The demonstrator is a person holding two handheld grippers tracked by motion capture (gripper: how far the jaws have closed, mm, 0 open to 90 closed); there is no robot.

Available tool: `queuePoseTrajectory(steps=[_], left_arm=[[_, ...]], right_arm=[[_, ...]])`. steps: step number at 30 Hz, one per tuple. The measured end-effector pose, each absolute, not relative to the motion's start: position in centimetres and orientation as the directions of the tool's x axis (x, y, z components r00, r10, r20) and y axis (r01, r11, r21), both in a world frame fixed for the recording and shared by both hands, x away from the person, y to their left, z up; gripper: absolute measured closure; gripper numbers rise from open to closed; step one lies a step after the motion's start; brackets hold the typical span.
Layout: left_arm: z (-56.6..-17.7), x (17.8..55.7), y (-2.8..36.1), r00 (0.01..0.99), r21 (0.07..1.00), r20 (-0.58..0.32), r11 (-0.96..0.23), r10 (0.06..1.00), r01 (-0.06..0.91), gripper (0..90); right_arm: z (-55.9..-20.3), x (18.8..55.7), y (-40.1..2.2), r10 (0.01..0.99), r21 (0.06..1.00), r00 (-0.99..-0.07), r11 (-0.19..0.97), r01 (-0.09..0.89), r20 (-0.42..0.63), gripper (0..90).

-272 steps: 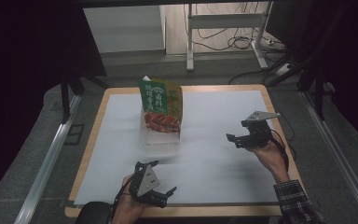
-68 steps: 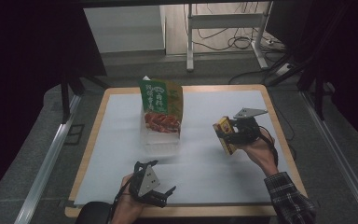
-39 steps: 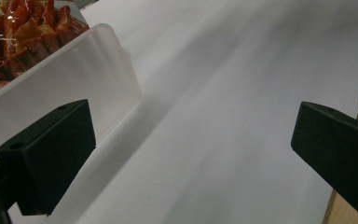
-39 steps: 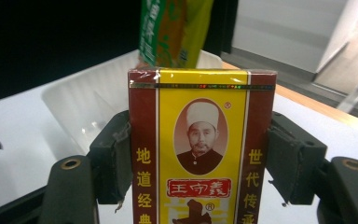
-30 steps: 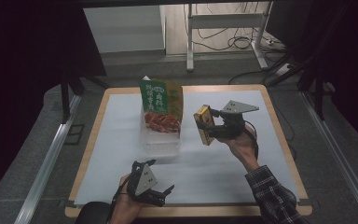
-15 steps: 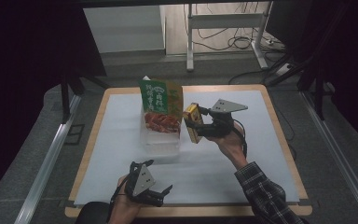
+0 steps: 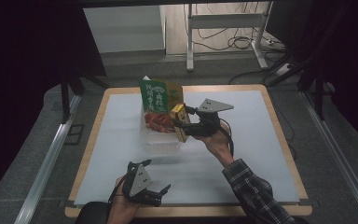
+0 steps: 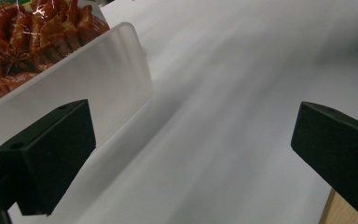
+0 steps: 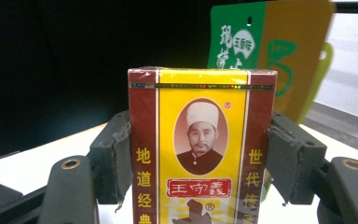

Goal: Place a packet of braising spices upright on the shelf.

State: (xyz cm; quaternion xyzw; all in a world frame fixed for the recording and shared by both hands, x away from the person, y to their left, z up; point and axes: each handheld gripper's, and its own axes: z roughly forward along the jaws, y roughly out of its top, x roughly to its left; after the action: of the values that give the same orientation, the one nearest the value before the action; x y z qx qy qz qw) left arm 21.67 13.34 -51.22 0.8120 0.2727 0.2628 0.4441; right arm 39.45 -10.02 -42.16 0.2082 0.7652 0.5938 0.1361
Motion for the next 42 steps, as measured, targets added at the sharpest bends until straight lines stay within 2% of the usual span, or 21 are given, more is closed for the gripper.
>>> queuePoseTrajectory(steps=[27,42], left_arm=[[-51.3,21.5,13.1,0.719,0.862,0.189,-0.463,0.669,0.205,0.0],[-51.4,21.5,12.9,0.730,0.854,0.196,-0.479,0.655,0.201,0.0]], right_arm=[[-45.1,40.2,-4.7,0.435,0.967,-0.898,0.193,0.165,0.067,32.2],[-47.4,40.4,-4.6,0.431,0.959,-0.895,0.190,0.211,0.112,32.4]])
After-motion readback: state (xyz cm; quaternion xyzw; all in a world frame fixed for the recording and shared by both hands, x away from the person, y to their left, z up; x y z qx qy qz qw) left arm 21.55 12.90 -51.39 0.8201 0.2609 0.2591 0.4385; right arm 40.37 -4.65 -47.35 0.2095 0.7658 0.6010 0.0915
